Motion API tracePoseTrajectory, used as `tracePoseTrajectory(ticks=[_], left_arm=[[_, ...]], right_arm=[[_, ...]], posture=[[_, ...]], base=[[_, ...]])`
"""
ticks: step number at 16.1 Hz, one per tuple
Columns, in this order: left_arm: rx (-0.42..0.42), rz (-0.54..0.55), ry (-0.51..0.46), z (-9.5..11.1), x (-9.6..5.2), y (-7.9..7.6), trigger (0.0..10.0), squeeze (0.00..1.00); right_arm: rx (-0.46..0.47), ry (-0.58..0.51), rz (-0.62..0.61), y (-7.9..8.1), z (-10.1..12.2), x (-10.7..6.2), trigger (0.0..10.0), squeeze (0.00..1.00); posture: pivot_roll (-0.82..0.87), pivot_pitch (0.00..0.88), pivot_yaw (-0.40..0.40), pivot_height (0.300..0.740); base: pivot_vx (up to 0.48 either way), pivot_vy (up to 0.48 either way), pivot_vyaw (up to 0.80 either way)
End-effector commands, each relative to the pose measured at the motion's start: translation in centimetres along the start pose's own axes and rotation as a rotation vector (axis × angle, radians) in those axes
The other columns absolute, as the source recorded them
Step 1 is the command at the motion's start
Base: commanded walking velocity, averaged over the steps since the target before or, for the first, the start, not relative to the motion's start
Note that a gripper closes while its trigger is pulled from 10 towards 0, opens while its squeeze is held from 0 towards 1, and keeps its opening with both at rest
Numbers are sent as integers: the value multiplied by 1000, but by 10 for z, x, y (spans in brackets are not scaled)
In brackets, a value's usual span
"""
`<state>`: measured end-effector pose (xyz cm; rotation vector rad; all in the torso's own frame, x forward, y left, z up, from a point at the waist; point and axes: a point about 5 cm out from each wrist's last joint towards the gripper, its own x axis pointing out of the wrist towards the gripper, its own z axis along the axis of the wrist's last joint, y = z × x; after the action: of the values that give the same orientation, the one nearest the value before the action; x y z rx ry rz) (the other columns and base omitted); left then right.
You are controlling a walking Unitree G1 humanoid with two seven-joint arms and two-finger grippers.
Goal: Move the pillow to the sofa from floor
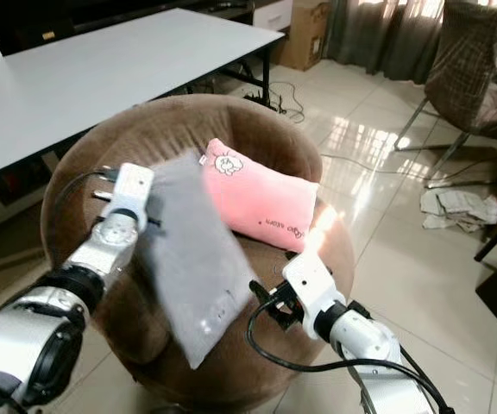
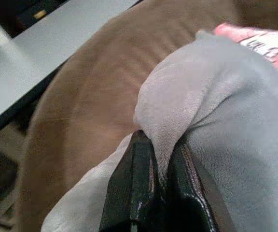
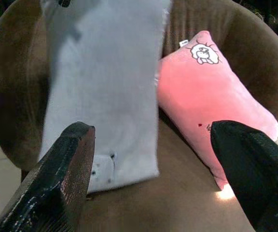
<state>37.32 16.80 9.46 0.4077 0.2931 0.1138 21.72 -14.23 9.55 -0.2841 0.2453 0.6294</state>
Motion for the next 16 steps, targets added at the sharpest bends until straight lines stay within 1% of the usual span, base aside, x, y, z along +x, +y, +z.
tracePoseTrajectory(ticks=[1,2,3,5,7,10,11,12,13,14,15,16], left_arm=[[10,50,-39,14,4,8,10000,0],[13,60,-32,14,5,11,10000,0],[-39,22,-31,18,6,11,10000,1000],[-15,38,-48,22,7,12,10000,1000],[-14,23,-69,27,7,11,10000,1000],[-33,44,-104,35,8,15,10000,1000],[-41,65,-139,42,9,19,10000,1000],[-116,68,-221,58,9,25,10000,1000],[-155,31,-286,68,8,25,10000,1000],[-200,-48,-338,73,6,22,10000,0],[-258,-131,-361,70,3,19,10000,0],[-304,-273,-416,63,-6,14,10000,0]], right_arm=[[-5,14,-2,0,-1,-1,10000,0],[-3,17,-1,1,-2,0,10000,0],[-7,20,3,3,-2,1,10000,0],[-9,19,-1,4,-1,1,10000,0],[-12,18,-10,4,-1,2,10000,0],[-14,15,-16,4,0,2,10000,0],[-16,14,-19,3,0,2,10000,0],[-21,7,-26,2,0,3,10000,0],[-25,0,-42,2,2,3,10000,0],[-9,-10,-81,0,3,4,10000,0],[-5,-30,-146,-3,5,4,10000,0],[41,-66,-240,-5,8,4,10000,0]], posture=[[-138,59,46,740],[-140,62,44,740],[-144,67,43,740],[-147,71,45,740],[-151,69,47,740],[-152,66,46,740],[-152,63,45,740],[-150,57,47,740],[-147,52,55,740],[-146,49,56,740],[-137,40,65,740],[-125,34,64,740]], base=[[0,0,0],[0,0,0],[0,0,0],[0,0,0],[0,0,0],[0,0,0],[0,0,0],[0,0,0],[0,0,0],[0,0,0],[0,0,0],[0,0,619]])
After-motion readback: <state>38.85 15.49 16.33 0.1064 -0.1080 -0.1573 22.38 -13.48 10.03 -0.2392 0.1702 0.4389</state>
